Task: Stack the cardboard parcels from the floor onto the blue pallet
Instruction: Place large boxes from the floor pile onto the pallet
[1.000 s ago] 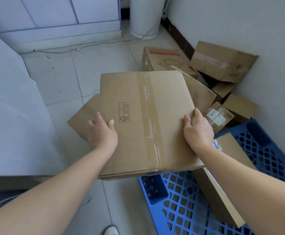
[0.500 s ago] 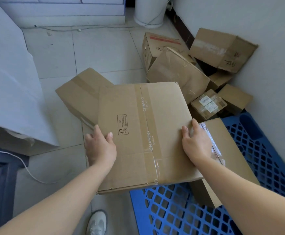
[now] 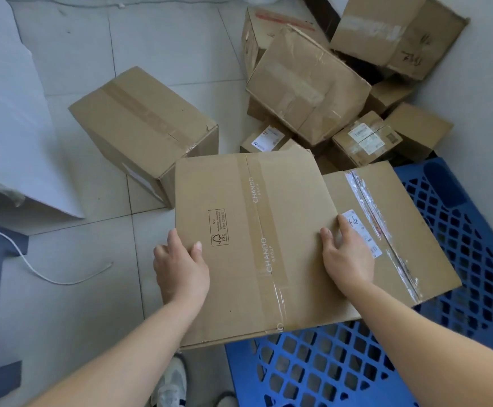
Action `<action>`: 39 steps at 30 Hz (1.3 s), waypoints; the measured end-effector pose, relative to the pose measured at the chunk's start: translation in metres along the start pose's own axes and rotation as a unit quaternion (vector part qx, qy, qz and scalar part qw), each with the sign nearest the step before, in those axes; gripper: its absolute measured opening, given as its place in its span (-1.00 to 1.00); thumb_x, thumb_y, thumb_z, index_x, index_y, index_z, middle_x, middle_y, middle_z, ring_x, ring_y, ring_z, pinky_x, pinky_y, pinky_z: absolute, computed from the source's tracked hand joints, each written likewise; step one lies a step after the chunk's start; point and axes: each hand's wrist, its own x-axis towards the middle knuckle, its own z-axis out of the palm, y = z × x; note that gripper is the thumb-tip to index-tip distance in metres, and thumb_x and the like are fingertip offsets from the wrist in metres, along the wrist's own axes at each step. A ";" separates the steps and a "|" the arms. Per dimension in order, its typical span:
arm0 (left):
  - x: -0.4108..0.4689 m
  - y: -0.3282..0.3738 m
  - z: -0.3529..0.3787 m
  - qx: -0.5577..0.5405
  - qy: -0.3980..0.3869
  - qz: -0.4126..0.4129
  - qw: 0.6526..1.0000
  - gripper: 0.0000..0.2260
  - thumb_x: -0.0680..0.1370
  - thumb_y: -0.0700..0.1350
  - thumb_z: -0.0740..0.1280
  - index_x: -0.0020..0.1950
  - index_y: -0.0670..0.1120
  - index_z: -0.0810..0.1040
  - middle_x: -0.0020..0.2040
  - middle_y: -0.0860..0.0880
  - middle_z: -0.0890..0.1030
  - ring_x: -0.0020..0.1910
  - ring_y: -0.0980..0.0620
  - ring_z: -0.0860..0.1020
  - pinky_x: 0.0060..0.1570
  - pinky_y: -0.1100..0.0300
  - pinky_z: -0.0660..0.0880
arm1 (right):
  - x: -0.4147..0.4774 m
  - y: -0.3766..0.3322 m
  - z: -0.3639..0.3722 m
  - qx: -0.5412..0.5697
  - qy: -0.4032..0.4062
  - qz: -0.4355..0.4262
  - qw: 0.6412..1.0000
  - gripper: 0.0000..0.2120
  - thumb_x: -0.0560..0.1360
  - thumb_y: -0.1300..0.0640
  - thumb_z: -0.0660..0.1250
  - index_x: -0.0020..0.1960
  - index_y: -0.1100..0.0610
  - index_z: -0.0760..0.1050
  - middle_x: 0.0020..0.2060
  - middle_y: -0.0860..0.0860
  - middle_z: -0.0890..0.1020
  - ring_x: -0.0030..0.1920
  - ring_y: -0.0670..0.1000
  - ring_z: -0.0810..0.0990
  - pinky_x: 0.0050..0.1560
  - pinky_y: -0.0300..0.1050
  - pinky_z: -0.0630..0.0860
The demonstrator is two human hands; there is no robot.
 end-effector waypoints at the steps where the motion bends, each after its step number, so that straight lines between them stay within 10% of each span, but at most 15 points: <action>1: -0.002 -0.004 0.005 0.000 0.000 0.000 1.000 -0.53 0.62 -0.02 0.16 0.50 -0.09 0.19 0.31 -0.22 0.33 0.27 -0.22 0.35 0.21 -0.08 0.36 | 0.000 0.006 0.004 0.000 -0.001 0.000 1.000 -0.48 0.59 -0.11 0.10 0.50 0.03 0.14 0.36 0.08 0.41 0.36 0.13 0.35 0.30 0.03 0.27; 39: -0.024 -0.042 0.089 0.059 -0.131 -0.032 0.989 -0.40 0.60 -0.18 0.21 0.53 -0.14 -0.05 0.41 -0.23 0.19 0.24 -0.23 0.44 0.16 0.01 0.41 | 0.013 0.076 0.074 -0.053 -0.053 -0.002 0.997 -0.47 0.58 -0.04 0.15 0.45 0.20 0.21 0.49 0.10 0.15 0.48 0.08 0.13 0.39 -0.02 0.20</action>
